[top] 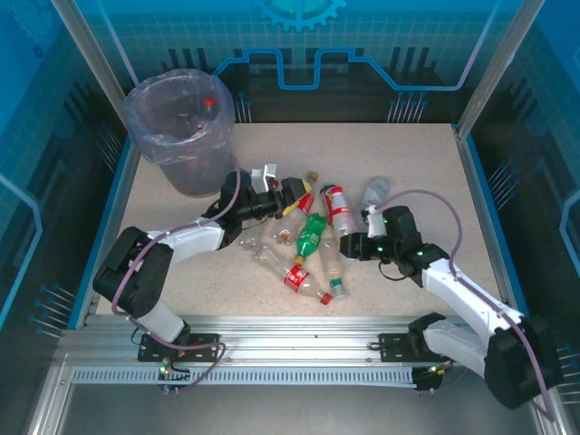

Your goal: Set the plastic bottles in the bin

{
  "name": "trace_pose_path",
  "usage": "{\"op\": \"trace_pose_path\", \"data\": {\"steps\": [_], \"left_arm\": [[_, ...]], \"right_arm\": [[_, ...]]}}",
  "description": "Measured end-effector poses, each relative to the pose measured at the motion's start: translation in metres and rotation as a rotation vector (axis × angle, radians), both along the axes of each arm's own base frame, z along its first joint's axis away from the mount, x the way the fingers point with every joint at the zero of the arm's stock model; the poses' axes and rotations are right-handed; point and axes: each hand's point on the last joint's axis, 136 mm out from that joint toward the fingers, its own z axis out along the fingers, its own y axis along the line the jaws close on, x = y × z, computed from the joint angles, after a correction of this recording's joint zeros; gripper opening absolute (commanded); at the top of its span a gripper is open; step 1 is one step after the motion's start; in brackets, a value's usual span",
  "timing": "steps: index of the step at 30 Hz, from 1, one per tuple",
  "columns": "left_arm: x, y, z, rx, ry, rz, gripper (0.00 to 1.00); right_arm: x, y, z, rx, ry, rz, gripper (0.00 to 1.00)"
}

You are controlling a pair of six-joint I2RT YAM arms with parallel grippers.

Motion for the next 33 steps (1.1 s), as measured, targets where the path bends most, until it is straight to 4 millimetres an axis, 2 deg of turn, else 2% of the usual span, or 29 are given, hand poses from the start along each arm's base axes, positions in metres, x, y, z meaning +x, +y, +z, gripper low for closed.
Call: {"op": "trace_pose_path", "data": {"steps": [3,7,10,16,19,20,23,29,31,33], "left_arm": [[-0.004,-0.015,-0.005,-0.003,0.008,-0.033,0.99],[-0.007,-0.021,-0.012,0.006,0.023,-0.047,0.87],[-0.007,-0.021,-0.014,0.005,0.03,-0.047,0.73],[-0.007,-0.023,-0.013,-0.008,0.039,-0.045,0.46],[-0.006,-0.023,-0.013,-0.01,0.04,-0.044,0.45],[-0.006,-0.023,-0.014,-0.01,0.041,-0.044,0.45],[-0.006,-0.023,-0.015,-0.012,0.046,-0.043,0.45],[-0.005,-0.023,-0.023,-0.01,0.076,-0.039,0.45],[-0.005,-0.023,-0.025,-0.005,0.078,-0.04,0.45],[-0.006,-0.022,-0.029,0.014,0.082,-0.042,0.45]], "right_arm": [[0.0,0.024,0.009,0.039,-0.032,0.078,0.46],[0.007,0.041,0.019,0.071,-0.056,0.121,0.46],[0.013,0.047,0.022,0.084,-0.073,0.132,0.46],[0.013,0.05,0.021,0.08,-0.076,0.137,0.46],[0.013,0.05,0.02,0.078,-0.077,0.135,0.48],[0.013,0.05,0.02,0.077,-0.076,0.135,0.51],[0.013,0.05,0.02,0.074,-0.077,0.134,0.68],[0.007,0.042,0.016,0.011,-0.08,0.153,0.95],[0.005,0.035,0.018,-0.024,-0.089,0.149,1.0],[0.003,0.025,0.024,-0.043,-0.112,0.136,1.0]]}}
